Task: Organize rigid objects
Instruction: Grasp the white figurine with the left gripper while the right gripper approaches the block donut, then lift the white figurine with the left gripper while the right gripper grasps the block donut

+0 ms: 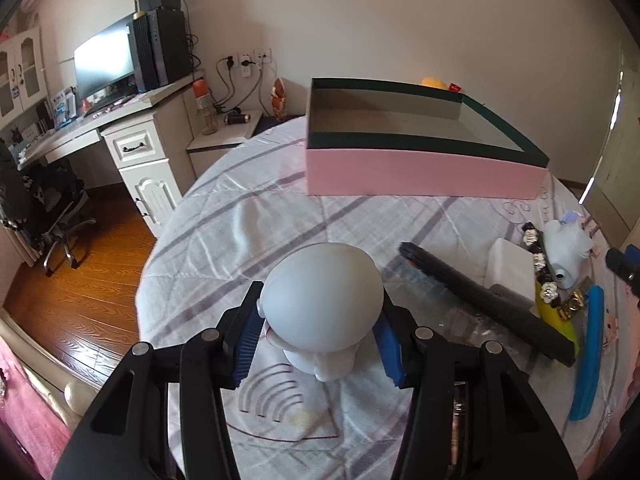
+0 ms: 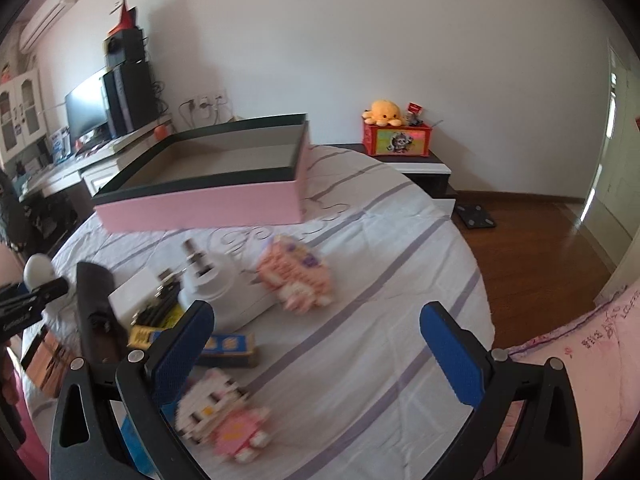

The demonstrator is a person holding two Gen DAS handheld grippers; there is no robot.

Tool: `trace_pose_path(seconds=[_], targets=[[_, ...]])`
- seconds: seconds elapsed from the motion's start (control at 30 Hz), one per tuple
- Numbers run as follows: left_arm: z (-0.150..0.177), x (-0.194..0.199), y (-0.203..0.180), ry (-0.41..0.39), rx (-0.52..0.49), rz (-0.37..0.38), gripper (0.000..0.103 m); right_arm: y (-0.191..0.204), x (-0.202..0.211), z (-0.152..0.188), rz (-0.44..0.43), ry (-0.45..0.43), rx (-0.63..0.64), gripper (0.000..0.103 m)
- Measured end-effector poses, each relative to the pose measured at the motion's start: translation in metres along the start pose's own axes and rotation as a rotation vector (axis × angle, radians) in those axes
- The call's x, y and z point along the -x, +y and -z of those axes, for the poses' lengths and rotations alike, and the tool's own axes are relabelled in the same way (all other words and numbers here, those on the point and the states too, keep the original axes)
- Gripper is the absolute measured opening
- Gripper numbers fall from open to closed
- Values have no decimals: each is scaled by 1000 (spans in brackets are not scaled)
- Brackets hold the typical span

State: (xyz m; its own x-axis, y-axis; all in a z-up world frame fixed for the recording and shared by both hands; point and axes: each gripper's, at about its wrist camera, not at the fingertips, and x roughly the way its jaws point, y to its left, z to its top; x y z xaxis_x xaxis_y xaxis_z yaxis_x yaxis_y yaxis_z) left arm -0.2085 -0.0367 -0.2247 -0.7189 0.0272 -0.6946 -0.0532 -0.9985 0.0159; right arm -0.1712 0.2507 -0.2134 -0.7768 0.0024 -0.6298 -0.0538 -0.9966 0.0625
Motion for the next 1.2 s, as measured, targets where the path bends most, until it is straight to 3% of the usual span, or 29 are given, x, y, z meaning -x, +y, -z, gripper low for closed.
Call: trace_pose_path(seconds=[0.13, 0.4, 0.57, 0.63, 0.7, 0.8, 0.9, 1.2], targets=[[-2, -7, 6, 5, -15, -60, 52, -12, -12, -8, 5, 11, -28, 103], [4, -12, 7, 19, -23, -80, 59, -22, -53, -19, -122, 98, -92, 102], [7, -17, 10, 35, -9, -76, 65, -19, -58, -22, -171, 107, -69, 89], [7, -18, 10, 30, -12, -75, 64, -20, -62, -22, -202, 118, -68, 78], [8, -17, 9, 27, -16, -58, 54, -24, -64, -20, -248, 130, -81, 71], [8, -16, 9, 20, -25, -37, 54, -29, -69, -21, -295, 147, -97, 57], [7, -14, 10, 12, -22, -28, 54, -34, -72, -20, -330, 162, -101, 54], [-16, 6, 7, -47, -47, 5, 54, -20, -48, -29, -247, 96, 7, 54]])
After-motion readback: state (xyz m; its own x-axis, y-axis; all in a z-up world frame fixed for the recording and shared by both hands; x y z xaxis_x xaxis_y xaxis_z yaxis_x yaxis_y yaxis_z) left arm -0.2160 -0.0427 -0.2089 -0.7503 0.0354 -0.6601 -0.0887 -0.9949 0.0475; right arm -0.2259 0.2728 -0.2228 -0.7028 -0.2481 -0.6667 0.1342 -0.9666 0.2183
